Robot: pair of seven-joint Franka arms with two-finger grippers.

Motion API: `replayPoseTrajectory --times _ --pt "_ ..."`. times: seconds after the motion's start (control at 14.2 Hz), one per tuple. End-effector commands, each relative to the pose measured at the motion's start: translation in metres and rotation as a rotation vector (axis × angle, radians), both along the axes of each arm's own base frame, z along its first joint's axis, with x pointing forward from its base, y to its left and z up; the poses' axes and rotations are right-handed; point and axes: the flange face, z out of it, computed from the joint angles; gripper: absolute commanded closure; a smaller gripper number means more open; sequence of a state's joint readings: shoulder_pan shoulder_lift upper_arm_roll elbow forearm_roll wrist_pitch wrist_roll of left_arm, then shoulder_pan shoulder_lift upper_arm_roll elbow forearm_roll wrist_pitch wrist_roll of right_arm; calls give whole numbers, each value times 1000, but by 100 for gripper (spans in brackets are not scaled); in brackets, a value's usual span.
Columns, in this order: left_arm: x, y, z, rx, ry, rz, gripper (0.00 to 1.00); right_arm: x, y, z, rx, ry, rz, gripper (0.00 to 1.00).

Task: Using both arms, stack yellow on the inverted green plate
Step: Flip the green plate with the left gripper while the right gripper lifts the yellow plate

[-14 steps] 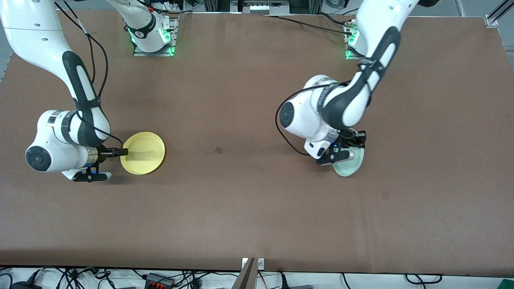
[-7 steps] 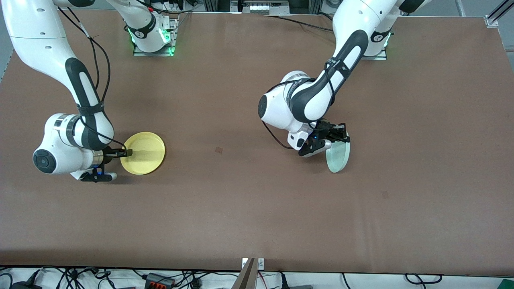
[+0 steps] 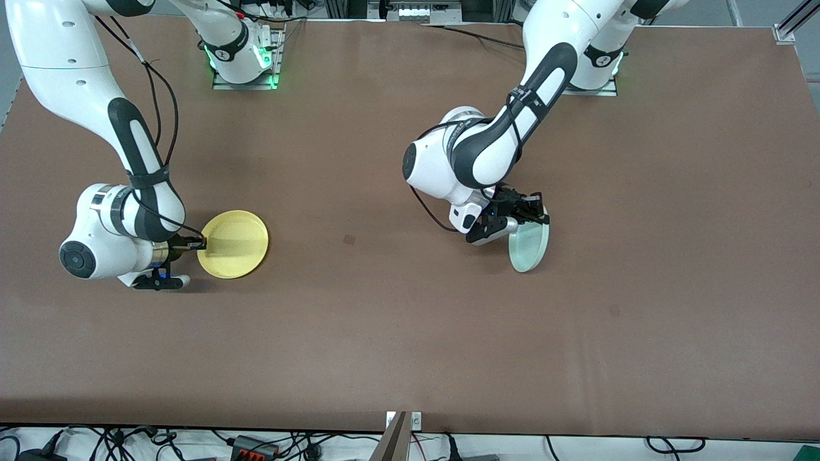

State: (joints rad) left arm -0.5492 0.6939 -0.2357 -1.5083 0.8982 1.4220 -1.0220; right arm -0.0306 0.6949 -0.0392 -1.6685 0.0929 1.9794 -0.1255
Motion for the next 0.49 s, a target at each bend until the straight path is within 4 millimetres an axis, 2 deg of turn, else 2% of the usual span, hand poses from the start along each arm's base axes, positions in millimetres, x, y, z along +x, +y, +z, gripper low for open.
replayPoseTrajectory --times 0.0,0.14,0.42 --pt "0 -5 -9 12 -44 10 99 -3 -1 2 25 28 10 100" --pt "-7 -13 -15 3 -61 20 99 -2 2 27 30 32 21 100" --pt "-14 -21 -31 -25 -101 35 99 10 15 107 54 -15 86 100"
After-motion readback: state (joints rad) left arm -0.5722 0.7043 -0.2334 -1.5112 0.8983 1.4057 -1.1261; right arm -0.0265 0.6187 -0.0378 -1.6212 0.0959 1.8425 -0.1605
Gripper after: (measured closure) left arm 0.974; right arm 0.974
